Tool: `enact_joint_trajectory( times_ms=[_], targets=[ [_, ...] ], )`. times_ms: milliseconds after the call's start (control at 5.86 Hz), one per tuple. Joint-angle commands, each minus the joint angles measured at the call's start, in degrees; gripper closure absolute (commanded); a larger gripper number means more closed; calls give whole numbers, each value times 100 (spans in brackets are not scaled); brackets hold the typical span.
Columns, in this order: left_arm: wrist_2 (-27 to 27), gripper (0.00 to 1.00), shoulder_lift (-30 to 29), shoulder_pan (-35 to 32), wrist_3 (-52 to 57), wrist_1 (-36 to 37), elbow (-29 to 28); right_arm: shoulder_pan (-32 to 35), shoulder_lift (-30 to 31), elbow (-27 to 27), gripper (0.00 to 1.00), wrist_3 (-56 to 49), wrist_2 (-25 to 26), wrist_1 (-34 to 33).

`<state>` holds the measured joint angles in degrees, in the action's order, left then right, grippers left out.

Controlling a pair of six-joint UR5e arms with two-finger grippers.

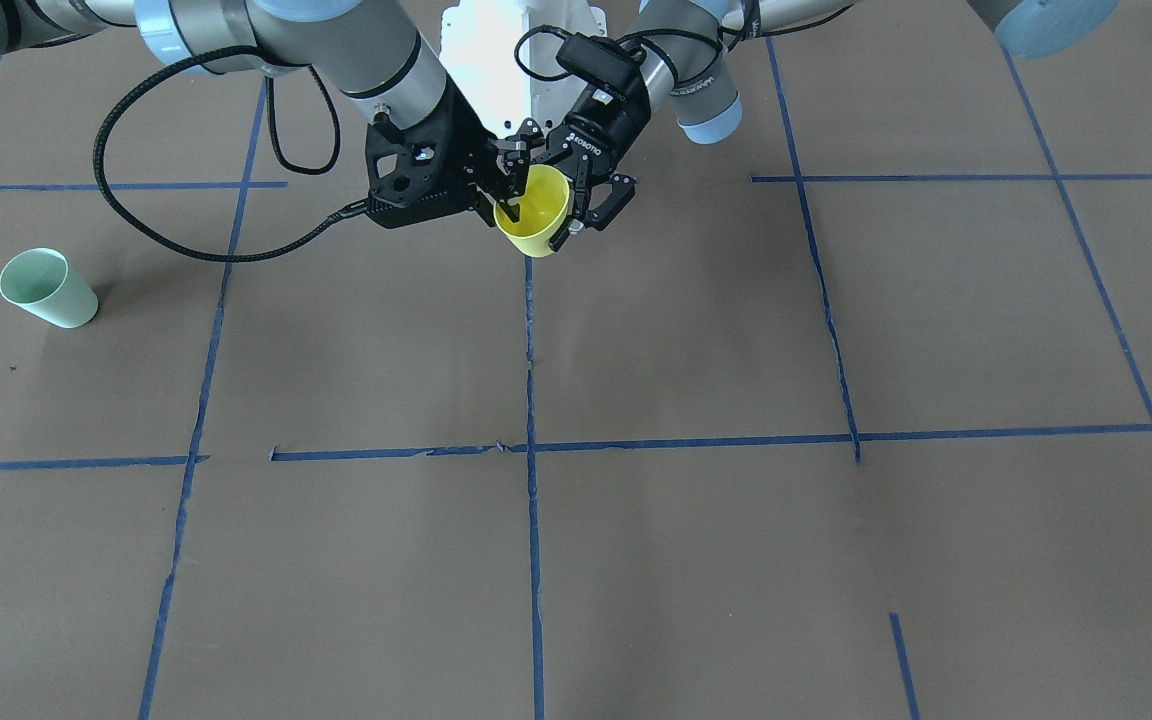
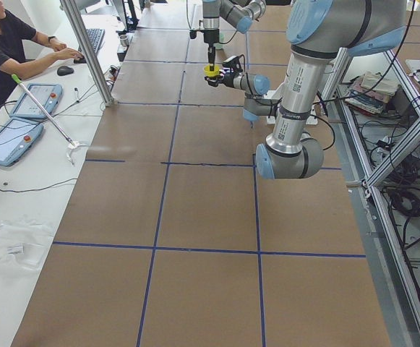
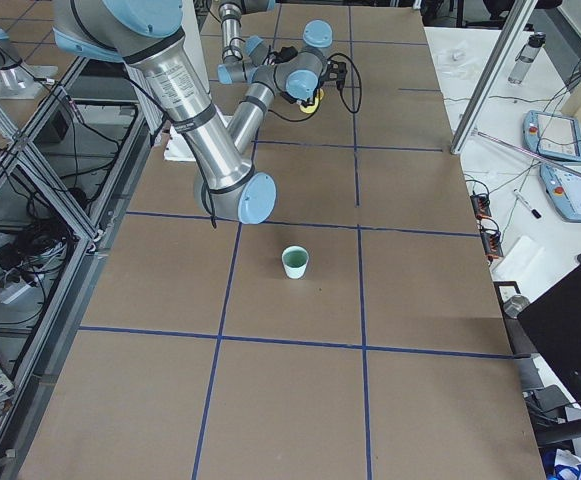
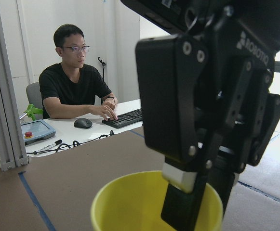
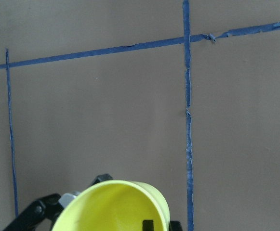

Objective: Transfer and stack yellow cup on green cup

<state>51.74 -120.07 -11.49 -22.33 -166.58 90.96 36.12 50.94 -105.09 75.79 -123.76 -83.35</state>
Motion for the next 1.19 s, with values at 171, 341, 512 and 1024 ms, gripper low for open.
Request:
enact_joint_trajectory(
  times_ms=[171, 341, 512, 1024],
  targets=[
    [-354, 78, 1, 50, 9, -6, 36, 0, -22, -11, 100, 242, 175, -15],
    [-853, 48, -25, 451, -8, -172, 28, 0, -22, -20, 100, 322, 203, -15],
    [-1110, 17, -43, 612, -69, -191, 45, 0, -22, -72, 100, 444, 290, -15],
    [-1148, 0, 1, 736, -167, -358, 45, 192, 83, -510, 100, 463, 282, -548]
  ],
)
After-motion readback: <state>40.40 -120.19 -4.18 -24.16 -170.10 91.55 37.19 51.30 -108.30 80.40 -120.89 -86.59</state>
